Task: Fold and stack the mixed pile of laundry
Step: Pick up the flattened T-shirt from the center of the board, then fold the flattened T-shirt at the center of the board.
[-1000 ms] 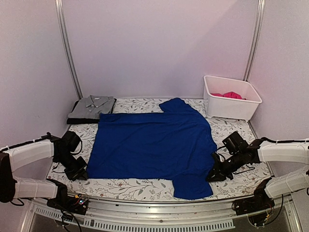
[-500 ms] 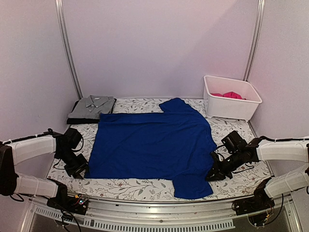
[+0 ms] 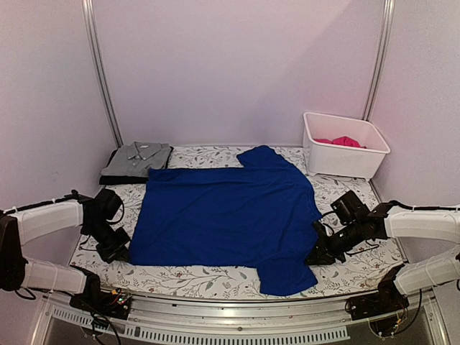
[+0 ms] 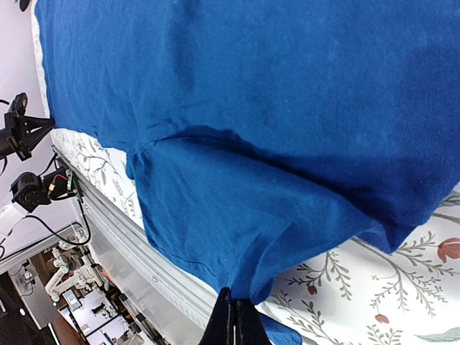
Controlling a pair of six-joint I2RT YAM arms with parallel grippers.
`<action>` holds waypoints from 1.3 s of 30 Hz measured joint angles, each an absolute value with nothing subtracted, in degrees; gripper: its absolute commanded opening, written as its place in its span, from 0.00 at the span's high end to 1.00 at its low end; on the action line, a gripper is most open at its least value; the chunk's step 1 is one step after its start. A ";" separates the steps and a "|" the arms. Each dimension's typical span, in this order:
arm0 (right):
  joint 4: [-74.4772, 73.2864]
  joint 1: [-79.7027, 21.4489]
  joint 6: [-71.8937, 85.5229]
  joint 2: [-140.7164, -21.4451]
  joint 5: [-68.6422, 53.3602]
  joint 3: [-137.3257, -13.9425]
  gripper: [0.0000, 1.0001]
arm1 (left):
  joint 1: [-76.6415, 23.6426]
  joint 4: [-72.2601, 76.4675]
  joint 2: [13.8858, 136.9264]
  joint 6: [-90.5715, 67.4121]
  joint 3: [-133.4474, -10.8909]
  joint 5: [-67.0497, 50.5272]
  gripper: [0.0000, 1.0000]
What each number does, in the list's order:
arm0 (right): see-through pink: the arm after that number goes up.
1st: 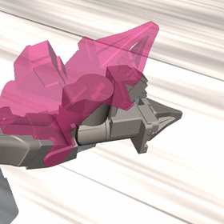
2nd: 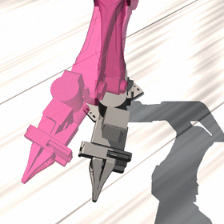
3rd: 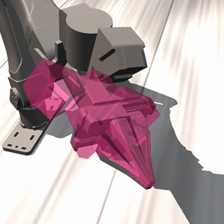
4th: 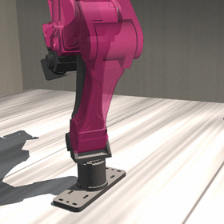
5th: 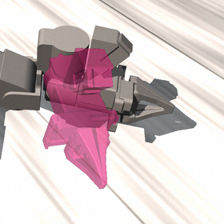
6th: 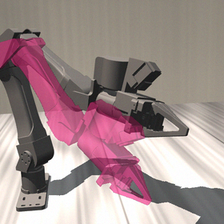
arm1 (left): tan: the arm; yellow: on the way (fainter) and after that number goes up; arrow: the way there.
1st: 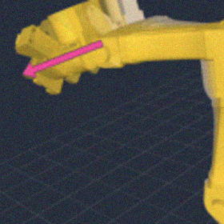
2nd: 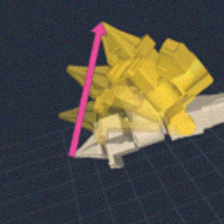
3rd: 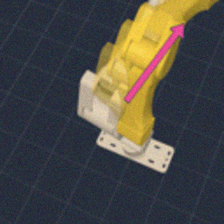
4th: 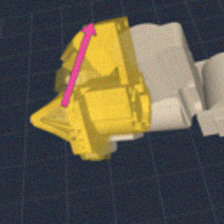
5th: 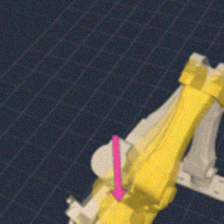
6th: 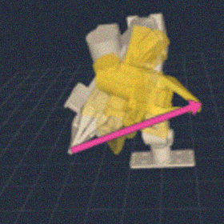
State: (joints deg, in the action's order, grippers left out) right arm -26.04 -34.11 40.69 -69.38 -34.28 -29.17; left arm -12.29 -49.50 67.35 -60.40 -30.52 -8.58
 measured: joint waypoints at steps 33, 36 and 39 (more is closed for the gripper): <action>-29.76 -18.00 26.33 -87.94 -37.04 -57.19 1.00 | -4.27 -43.70 82.15 -53.32 -48.95 -12.34 1.00; -30.35 -17.74 24.93 -91.85 -37.06 -60.86 1.00 | -3.97 -42.61 84.16 -53.08 -49.56 -12.47 1.00; -30.87 -17.58 23.68 -95.22 -37.04 -63.64 1.00 | -3.84 -41.54 86.30 -52.71 -50.41 -12.45 1.00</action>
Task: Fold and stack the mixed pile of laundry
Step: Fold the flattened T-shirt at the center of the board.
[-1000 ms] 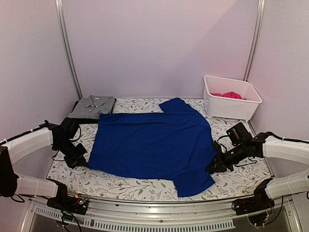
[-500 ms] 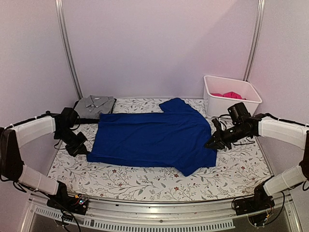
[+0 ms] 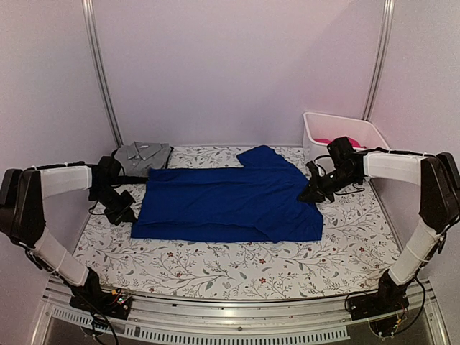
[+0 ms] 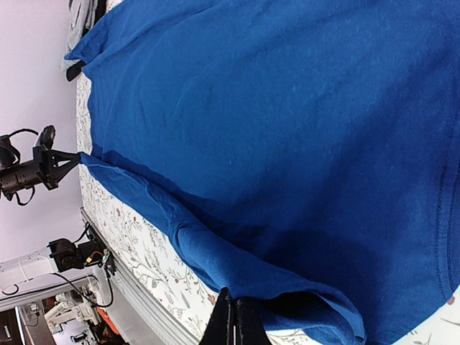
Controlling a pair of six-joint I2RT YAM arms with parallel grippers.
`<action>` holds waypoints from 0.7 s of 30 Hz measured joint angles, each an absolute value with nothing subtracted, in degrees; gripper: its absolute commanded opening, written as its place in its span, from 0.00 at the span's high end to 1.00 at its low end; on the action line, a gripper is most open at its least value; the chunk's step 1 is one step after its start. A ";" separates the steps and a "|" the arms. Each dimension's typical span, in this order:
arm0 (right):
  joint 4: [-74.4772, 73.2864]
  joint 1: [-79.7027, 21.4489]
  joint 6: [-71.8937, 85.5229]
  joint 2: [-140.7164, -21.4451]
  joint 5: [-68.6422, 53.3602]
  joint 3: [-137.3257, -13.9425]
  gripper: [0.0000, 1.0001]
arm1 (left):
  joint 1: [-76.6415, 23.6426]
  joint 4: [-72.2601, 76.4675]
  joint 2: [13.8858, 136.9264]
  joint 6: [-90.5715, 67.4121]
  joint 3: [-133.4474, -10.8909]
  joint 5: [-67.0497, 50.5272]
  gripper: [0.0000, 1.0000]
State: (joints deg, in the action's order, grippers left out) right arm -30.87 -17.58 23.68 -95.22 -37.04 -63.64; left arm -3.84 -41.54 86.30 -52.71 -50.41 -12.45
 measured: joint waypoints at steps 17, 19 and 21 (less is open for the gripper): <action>-32.84 -16.10 21.58 -104.29 -37.06 -71.57 1.00 | -3.68 -38.13 94.28 -51.09 -54.72 -12.21 1.00; -32.99 -15.79 21.58 -104.81 -37.06 -72.34 1.00 | -3.68 -37.93 95.04 -50.89 -55.57 -12.23 1.00; -32.99 -15.57 21.56 -105.38 -37.06 -72.97 1.00 | -3.68 -37.60 95.88 -50.74 -56.36 -12.25 1.00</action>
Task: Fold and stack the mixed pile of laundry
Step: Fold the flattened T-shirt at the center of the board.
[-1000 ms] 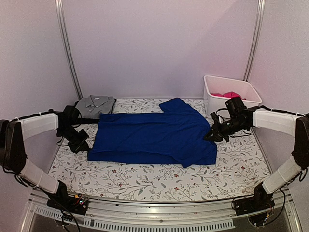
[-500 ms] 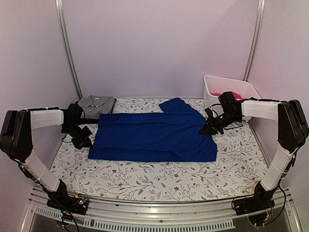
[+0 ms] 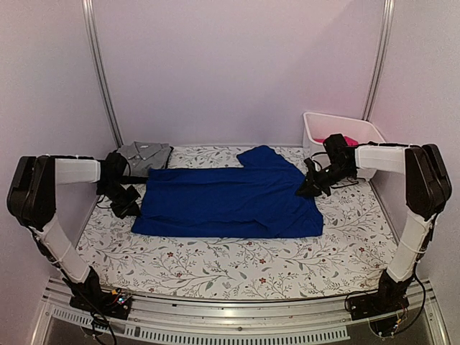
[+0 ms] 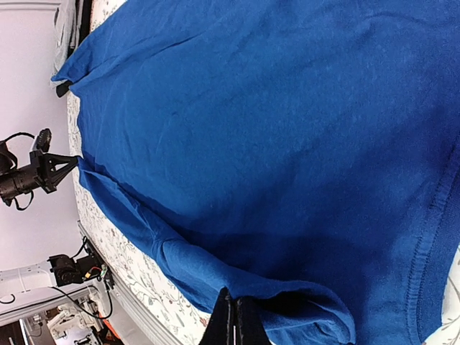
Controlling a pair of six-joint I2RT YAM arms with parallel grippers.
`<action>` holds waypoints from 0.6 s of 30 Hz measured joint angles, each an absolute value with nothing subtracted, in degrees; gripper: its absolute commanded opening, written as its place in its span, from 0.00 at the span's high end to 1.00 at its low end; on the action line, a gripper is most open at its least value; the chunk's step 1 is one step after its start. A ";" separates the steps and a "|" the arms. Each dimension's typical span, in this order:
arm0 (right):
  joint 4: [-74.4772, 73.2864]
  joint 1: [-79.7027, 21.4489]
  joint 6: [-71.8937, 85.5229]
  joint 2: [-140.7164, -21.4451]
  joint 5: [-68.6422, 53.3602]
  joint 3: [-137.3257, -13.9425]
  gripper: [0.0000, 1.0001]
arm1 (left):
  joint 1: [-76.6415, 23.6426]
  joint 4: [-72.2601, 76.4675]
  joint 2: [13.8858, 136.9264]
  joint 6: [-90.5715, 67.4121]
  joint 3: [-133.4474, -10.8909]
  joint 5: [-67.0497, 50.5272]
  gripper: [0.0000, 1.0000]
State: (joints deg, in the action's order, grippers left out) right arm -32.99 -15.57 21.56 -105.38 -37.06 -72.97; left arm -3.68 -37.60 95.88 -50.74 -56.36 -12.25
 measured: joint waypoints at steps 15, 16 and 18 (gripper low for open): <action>-33.19 -15.31 21.21 -104.77 -37.87 -70.08 1.00 | -3.49 -37.23 95.57 -49.01 -56.47 -12.82 1.00; -33.08 -15.31 21.30 -103.66 -37.89 -68.71 1.00 | -3.42 -37.19 94.56 -48.90 -55.55 -12.88 1.00; -33.10 -15.29 21.47 -101.51 -37.85 -66.37 1.00 | -3.27 -37.17 92.77 -48.82 -53.87 -12.97 1.00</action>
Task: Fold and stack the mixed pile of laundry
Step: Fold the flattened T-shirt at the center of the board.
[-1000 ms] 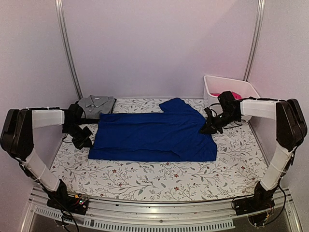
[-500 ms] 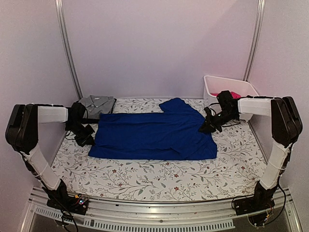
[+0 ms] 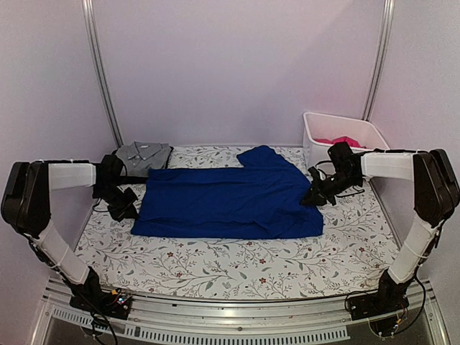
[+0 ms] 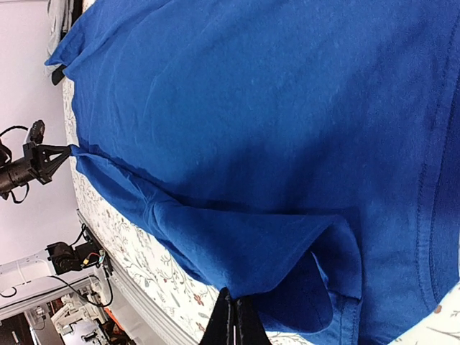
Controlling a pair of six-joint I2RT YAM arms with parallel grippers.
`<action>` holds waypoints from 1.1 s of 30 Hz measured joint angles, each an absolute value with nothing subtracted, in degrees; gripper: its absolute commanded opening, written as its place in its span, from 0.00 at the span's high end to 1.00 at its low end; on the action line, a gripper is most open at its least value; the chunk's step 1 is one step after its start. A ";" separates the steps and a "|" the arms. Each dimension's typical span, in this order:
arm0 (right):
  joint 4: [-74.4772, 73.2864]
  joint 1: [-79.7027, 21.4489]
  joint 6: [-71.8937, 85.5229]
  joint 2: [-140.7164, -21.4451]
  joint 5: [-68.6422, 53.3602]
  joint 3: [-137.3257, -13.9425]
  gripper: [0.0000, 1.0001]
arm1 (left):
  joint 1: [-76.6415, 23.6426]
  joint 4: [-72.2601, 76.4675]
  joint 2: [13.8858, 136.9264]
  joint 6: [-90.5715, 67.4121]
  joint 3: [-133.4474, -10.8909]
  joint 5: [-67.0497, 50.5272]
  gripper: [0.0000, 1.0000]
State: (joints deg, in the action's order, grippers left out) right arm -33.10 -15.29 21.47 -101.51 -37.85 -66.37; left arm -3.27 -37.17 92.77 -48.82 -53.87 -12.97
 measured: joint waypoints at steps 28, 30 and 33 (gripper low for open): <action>-28.32 -11.92 23.49 -101.16 -36.25 -66.32 0.52 | -0.67 -30.13 87.96 -48.62 -48.86 -11.62 0.26; -29.47 -10.76 22.96 -99.92 -35.59 -66.15 0.52 | -0.60 -30.59 86.30 -47.79 -48.77 -11.18 0.26; -30.76 -9.91 21.58 -96.97 -35.16 -64.45 0.54 | -0.60 -30.50 83.66 -45.78 -48.66 -12.27 0.27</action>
State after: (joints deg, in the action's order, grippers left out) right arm -30.76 -9.91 21.58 -96.97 -35.16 -64.45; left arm -0.60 -30.50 83.66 -45.78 -48.66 -12.27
